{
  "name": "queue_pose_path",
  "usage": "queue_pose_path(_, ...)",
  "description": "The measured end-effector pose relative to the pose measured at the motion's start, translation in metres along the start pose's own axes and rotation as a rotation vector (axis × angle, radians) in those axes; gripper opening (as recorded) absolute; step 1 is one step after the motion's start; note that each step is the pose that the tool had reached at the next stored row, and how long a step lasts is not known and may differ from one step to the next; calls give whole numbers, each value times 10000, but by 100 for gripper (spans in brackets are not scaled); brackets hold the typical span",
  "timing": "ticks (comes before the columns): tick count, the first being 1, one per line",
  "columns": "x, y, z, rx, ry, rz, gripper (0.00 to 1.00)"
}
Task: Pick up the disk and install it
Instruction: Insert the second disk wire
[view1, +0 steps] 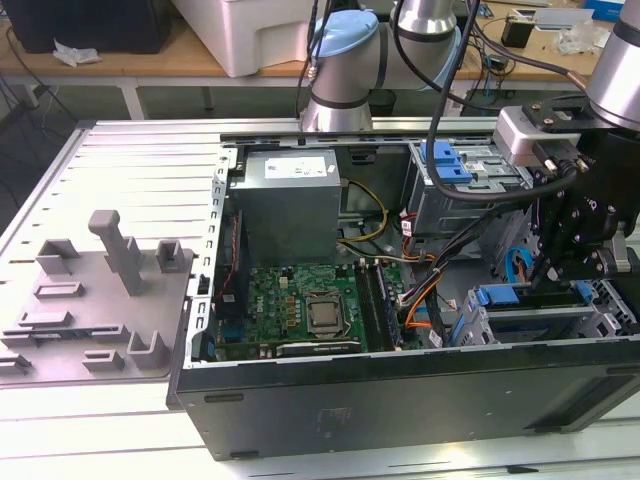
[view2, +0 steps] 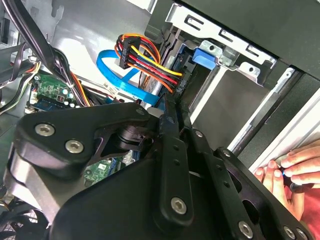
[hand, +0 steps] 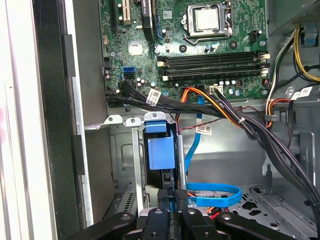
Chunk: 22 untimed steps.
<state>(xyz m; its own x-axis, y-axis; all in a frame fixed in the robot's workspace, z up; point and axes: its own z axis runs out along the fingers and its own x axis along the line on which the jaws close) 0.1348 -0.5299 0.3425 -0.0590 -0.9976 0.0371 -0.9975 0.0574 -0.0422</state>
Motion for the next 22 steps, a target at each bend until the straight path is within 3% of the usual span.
queue_pose_path(4, 0, 0, 0, 0, 0, 0, 17)
queue_pose_path(6, 0, 0, 0, 0, -2, 0, 29)
queue_pose_path(10, 0, 0, -6, -1, -1, 0, 35)
queue_pose_path(11, 0, 0, -10, 0, 0, 0, 42)
queue_pose_path(13, -3, -1, -39, 0, 3, 0, 42)
queue_pose_path(15, -31, -1, -127, 0, -1, -1, 42)
queue_pose_path(22, -83, 6, -198, 0, -2, 0, 42)
